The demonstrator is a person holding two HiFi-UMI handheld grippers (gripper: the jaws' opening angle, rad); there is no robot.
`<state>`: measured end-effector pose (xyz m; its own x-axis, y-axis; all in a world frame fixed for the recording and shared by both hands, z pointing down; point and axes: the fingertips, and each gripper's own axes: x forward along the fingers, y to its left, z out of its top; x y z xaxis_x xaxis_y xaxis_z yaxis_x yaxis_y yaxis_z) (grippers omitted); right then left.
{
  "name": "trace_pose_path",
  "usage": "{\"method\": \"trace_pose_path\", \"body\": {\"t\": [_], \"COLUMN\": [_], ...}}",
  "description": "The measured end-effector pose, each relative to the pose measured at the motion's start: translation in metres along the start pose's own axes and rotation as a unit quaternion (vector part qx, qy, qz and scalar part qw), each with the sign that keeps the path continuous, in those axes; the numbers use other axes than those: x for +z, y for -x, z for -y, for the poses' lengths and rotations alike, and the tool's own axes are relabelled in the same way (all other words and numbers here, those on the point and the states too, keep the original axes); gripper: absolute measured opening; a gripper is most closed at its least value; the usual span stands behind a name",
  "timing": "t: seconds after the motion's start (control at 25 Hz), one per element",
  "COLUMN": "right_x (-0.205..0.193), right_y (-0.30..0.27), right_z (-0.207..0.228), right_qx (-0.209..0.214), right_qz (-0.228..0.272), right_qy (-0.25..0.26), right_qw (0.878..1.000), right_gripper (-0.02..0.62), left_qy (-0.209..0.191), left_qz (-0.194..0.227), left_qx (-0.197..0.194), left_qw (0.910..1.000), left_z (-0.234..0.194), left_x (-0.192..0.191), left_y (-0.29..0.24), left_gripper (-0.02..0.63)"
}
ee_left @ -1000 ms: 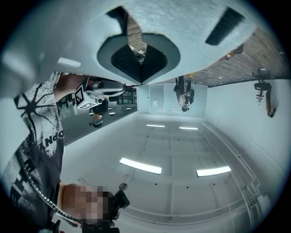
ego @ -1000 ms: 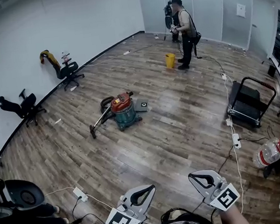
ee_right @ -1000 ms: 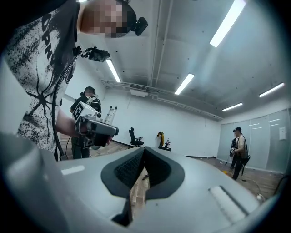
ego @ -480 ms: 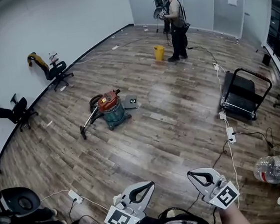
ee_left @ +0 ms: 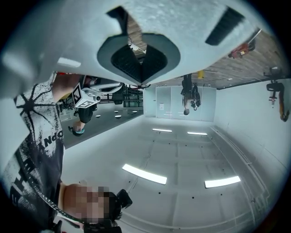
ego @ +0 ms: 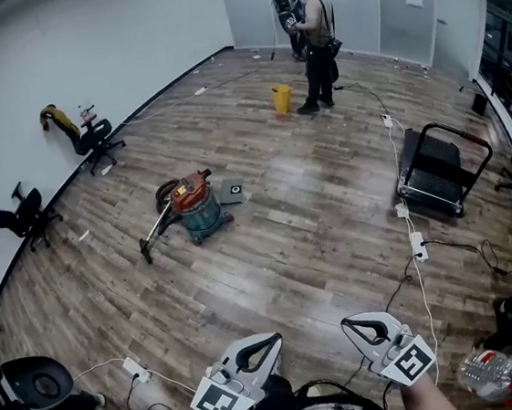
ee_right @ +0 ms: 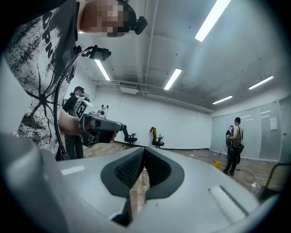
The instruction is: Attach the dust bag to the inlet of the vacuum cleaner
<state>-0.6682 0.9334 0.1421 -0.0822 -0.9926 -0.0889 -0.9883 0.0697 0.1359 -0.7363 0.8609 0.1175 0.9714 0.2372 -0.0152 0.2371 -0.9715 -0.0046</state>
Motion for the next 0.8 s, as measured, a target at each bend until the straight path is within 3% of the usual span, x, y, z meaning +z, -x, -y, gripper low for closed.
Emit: {"method": "trace_pose_path", "body": {"t": [0.32, 0.8], "right_x": [-0.009, -0.018], "right_y": [-0.031, -0.125], "right_z": [0.035, 0.089], "right_qx": [-0.051, -0.104], "right_qz": [-0.017, -0.024], "right_qy": [0.009, 0.017], "right_qw": [0.998, 0.994], "right_gripper": [0.005, 0.005], "left_qy": [0.0, 0.004], "left_qz": [0.003, 0.014], "left_qx": [-0.048, -0.107], "left_qw": [0.9989, 0.9942], "left_z": [-0.044, -0.154], "left_x": [-0.011, -0.006], "left_y": [-0.028, -0.062], "left_gripper": [0.0, 0.0]}}
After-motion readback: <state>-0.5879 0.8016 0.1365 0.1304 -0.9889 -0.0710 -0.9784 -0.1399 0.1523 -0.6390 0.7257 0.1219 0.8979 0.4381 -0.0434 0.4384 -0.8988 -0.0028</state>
